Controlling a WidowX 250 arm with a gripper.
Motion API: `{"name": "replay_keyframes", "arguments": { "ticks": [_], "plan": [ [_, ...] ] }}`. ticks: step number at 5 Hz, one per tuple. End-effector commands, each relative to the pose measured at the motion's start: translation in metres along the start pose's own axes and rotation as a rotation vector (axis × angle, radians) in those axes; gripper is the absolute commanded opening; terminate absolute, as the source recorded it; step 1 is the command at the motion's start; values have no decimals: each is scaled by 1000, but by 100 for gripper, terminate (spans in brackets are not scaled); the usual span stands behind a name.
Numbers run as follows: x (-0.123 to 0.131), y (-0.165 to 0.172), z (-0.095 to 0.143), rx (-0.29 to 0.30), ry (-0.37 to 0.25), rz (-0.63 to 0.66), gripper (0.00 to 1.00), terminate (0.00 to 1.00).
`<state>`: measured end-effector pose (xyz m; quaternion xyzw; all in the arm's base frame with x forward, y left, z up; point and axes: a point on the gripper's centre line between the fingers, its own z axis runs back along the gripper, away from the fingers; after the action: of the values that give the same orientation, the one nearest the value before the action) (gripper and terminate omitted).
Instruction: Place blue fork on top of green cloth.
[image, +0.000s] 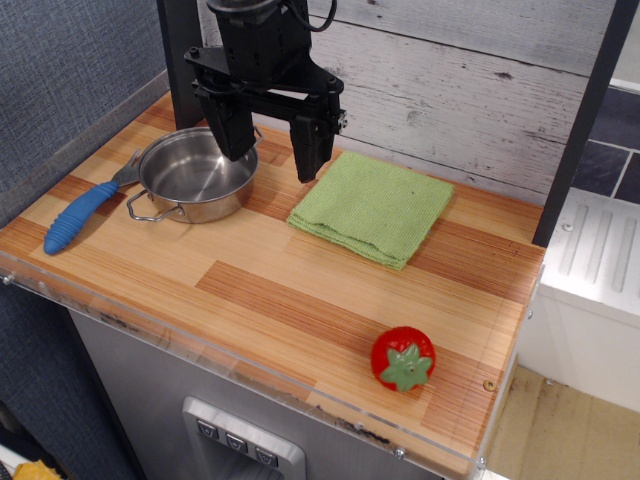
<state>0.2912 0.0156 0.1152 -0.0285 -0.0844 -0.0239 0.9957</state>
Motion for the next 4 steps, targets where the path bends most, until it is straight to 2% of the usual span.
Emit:
{"name": "replay_keyframes", "arguments": {
  "ticks": [1, 2, 3, 4],
  "plan": [
    [0, 0, 0, 0, 0, 0, 100, 0],
    [6, 19, -4, 19, 3, -15, 100, 0],
    [-7, 49, -7, 54, 17, -74, 100, 0],
    [-26, 94, -6, 85, 0, -96, 100, 0]
  ]
}}
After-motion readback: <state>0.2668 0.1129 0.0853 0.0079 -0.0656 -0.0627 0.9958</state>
